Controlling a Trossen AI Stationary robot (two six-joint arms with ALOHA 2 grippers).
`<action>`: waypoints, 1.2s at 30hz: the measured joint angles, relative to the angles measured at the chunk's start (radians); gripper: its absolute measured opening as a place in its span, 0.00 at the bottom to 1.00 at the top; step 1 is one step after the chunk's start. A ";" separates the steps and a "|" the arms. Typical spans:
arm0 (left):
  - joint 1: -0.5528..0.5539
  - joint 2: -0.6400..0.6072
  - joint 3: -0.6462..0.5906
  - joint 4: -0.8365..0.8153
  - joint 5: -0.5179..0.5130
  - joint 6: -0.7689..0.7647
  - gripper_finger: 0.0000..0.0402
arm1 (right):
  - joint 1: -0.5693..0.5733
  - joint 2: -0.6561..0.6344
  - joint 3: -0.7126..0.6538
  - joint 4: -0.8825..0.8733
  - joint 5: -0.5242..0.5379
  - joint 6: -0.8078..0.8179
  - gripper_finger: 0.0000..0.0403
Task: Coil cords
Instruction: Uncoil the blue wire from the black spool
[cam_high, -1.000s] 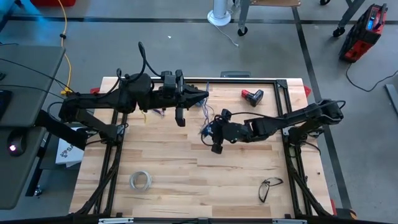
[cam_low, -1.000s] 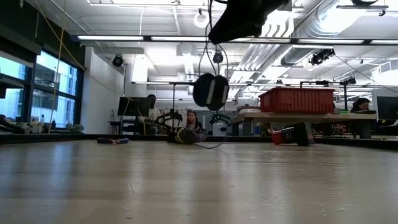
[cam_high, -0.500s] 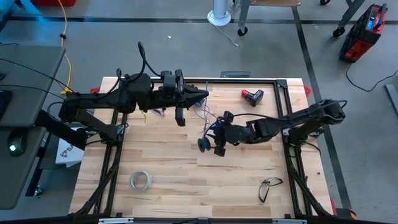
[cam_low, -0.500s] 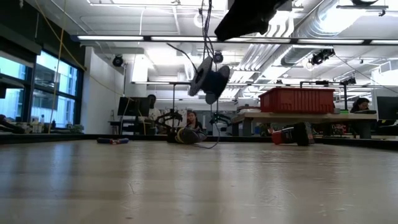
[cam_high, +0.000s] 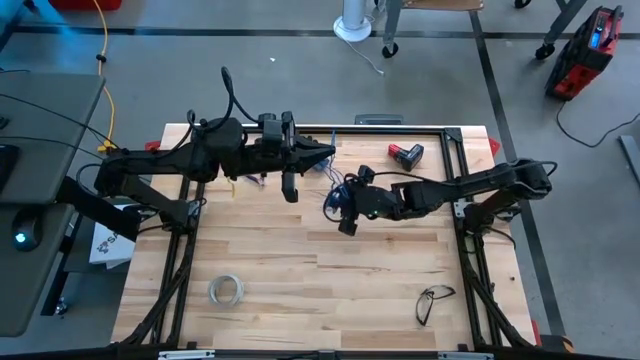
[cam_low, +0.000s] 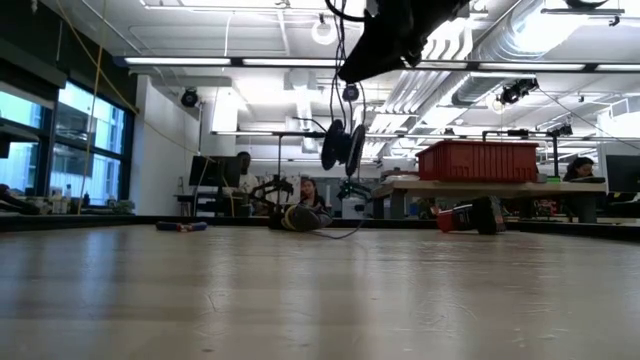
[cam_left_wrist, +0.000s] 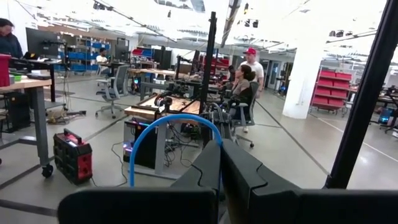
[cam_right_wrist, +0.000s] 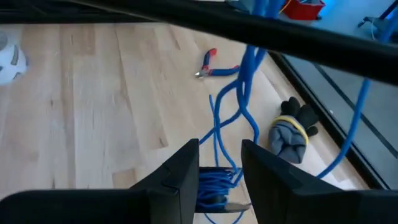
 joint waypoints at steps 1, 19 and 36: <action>0.000 0.000 0.000 0.000 0.000 0.000 0.00 | -0.001 0.000 0.000 0.000 -0.003 0.000 0.28; 0.004 0.000 0.000 -0.001 0.000 0.001 0.00 | 0.045 -0.008 0.000 0.017 -0.103 0.027 0.28; 0.005 0.000 0.000 -0.001 0.000 -0.007 0.00 | -0.024 -0.008 0.000 0.040 -0.096 -0.034 0.28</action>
